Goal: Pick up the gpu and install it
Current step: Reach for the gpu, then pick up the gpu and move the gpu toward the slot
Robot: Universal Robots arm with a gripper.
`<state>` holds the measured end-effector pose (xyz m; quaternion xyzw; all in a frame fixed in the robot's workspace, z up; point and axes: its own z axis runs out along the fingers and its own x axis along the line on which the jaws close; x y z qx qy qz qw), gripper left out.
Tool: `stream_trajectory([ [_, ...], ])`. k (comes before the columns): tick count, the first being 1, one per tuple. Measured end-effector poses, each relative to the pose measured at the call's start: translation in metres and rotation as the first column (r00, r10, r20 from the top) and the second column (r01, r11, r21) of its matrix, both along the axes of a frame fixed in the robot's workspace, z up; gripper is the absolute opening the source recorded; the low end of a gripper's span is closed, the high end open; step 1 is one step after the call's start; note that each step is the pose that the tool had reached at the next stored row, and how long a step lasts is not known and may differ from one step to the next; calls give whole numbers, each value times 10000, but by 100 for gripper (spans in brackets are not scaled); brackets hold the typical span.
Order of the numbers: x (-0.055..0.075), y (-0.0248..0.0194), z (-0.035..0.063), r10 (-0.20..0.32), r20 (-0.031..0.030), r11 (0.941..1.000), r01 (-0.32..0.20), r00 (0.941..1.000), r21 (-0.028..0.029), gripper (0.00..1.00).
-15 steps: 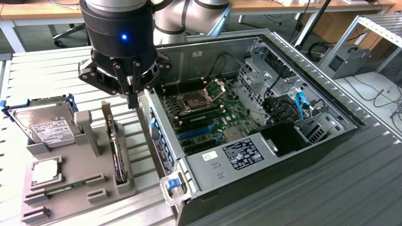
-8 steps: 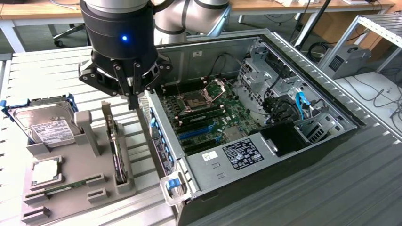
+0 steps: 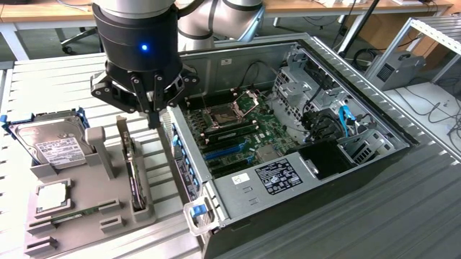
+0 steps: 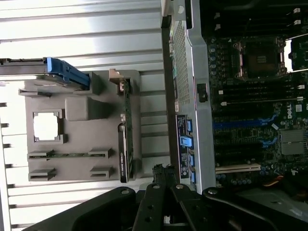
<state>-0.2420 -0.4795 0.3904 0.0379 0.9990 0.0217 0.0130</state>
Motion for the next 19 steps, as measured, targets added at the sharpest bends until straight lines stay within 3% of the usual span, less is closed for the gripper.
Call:
stream_trajectory([
  [2, -1, -39, -3, 0, 0, 10000, 0, 10000, 0, 11],
  [4, -11, -131, -7, 0, 0, 10000, 0, 10000, 0, 11],
  [7, -11, -131, -7, -1, 1, 10000, 1, 10000, 1, 11],
  [8, -11, -131, -7, 0, 1, 10000, 0, 10000, 1, 30],
  [9, -11, -131, -7, 0, 1, 10000, 0, 10000, 0, 42],
  [15, -18, -131, -89, 0, 0, 10000, 0, 10000, 0, 42],
  [19, -23, -131, -206, 0, 0, 10000, 0, 10000, 0, 42],
])
